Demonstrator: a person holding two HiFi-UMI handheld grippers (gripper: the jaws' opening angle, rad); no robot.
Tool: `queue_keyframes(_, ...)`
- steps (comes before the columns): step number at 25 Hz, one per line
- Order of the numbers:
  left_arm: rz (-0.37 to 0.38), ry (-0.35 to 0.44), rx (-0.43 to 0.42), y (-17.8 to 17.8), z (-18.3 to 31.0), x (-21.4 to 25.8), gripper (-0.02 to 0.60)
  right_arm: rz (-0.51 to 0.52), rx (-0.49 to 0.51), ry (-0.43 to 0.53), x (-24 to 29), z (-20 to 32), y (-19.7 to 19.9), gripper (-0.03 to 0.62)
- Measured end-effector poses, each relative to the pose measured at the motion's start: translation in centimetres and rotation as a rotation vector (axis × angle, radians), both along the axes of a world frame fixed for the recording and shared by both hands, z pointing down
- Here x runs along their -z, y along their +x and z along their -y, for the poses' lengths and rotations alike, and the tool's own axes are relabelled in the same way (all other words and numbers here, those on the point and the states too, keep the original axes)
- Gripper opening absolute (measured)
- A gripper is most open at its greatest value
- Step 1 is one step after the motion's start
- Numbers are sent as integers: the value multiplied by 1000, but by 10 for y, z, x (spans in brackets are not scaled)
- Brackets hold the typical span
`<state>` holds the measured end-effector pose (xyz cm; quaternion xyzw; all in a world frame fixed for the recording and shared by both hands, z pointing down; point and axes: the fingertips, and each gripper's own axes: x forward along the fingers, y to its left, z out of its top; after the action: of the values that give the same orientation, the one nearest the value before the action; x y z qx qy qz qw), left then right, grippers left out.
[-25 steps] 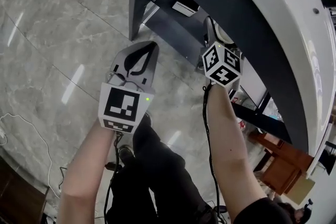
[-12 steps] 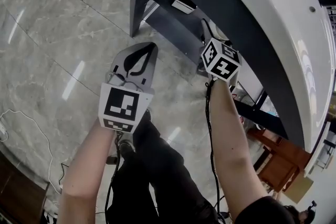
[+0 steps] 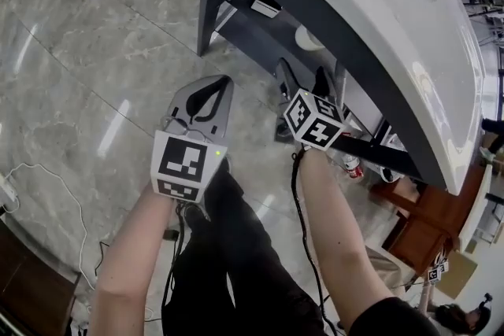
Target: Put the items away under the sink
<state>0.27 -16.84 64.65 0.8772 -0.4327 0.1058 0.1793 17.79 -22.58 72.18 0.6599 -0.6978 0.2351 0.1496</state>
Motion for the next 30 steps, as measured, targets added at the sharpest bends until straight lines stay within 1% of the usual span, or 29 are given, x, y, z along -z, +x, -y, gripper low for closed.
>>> queue_keyframes(2,-6,0,-22,2,-18,17,9,112,-10,-10,18,-26,-14,414)
queue_keyframes(4,-29,-6,-33,2,-39,40,9,177,-11,0,45,-51,-27,413)
queue_keyframes(10,-19,-6,-41,-10,-92,118,9,280,5,37,138,-117,-58,409)
queue_keyframes(11,-24,4,-38,-13,-97,135,9,288,7,50,156,-127,-61,395)
queue_keyframes(13,-45,30,-28,-19,-103,168,9,277,-2,87,194,-143,-62,356)
queue_keyframes(14,-61,39,-21,-23,-107,183,9,259,-11,108,214,-151,-62,292)
queue_keyframes(15,-75,46,-14,-27,-113,198,9,239,-17,132,234,-160,-63,202)
queue_keyframes(16,-82,53,-10,-30,-119,212,9,225,-18,158,254,-169,-64,164)
queue_keyframes(19,-82,76,-19,-35,-132,246,9,201,-11,224,304,-188,-65,89)
queue_keyframes(21,-99,72,-10,-38,-138,266,9,199,-17,229,324,-197,-64,42)
queue_keyframes(24,-119,73,20,-47,-146,293,9,207,-9,225,347,-210,-66,4)
queue_keyframes(30,-128,97,54,-57,-154,332,9,200,90,256,393,-217,-79,3)
